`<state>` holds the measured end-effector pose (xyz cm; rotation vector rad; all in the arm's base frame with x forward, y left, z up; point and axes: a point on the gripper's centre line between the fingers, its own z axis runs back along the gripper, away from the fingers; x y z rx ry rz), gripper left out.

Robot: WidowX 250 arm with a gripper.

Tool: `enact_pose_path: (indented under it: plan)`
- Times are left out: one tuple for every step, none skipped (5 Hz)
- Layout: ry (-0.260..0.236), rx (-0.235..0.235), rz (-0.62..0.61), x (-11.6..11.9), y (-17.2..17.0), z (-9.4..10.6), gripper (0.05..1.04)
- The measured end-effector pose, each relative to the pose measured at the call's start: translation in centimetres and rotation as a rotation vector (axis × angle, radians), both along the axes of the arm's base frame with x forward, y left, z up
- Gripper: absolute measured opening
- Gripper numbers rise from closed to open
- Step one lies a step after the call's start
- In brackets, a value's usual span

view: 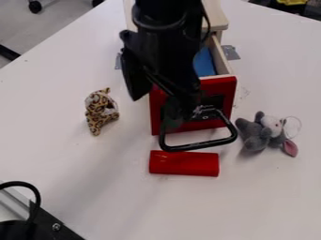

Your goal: Open the drawer

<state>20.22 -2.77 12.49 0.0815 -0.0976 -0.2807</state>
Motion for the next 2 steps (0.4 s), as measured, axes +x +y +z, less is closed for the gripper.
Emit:
enact_pose_path:
  plan:
    - [0.021,-0.051,0.009,-0.42,0.24,-0.83,0.997]
    - [0.019,-0.057,0.014,-0.37,0.39,-0.86,0.997]
